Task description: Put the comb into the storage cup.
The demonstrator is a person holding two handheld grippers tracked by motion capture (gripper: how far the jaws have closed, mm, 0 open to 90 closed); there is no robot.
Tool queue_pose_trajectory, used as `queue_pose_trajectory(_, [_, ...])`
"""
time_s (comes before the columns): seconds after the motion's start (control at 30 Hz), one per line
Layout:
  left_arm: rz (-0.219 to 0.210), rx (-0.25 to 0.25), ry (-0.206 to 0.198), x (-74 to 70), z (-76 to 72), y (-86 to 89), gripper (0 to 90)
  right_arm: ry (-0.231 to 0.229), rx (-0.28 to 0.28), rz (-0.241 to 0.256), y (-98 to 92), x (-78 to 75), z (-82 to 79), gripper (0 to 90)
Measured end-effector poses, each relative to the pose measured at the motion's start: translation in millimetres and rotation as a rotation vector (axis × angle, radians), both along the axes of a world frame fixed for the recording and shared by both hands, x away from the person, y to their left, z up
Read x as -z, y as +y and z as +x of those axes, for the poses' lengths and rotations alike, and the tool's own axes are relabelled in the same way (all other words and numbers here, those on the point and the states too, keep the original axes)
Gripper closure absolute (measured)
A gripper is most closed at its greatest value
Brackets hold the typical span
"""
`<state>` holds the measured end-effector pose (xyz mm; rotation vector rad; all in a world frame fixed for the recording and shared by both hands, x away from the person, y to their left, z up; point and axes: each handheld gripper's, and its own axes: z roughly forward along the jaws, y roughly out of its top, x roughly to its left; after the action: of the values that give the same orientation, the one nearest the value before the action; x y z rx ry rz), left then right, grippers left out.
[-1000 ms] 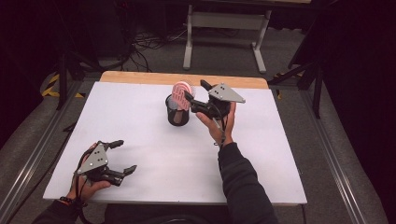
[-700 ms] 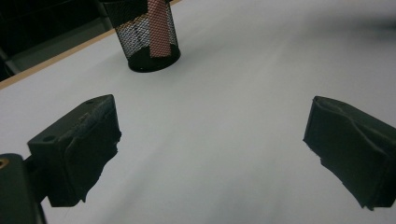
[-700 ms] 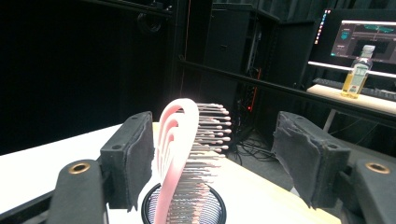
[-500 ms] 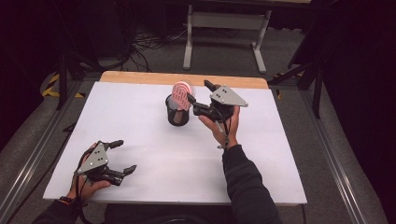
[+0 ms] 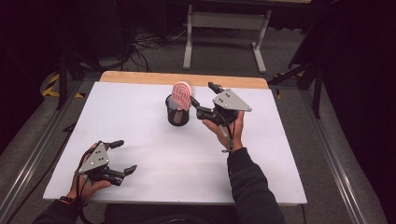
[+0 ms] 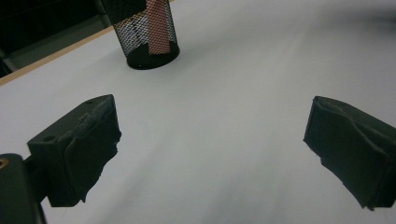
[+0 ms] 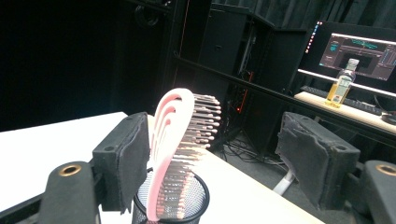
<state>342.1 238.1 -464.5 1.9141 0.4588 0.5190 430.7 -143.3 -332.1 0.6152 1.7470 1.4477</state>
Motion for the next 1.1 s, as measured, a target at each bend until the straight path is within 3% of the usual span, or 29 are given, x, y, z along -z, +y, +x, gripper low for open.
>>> queue_pose_trajectory(0.3, [0.009,0.006,0.003,0.3,0.1,-0.7,4.2,-0.005,0.003,-0.033,-3.4,-0.8,-5.7,23.9])
queue_pose_trajectory(0.6, [0.015,0.009,0.002,0.0,-0.1,-0.9,4.2,0.001,0.042,-0.056,-6.2,1.1,-8.9,16.2])
queue_pose_trajectory(1.1, [0.015,0.012,0.004,0.3,-0.1,-1.3,4.2,-0.002,0.046,-0.083,-8.6,2.1,-15.6,7.8])
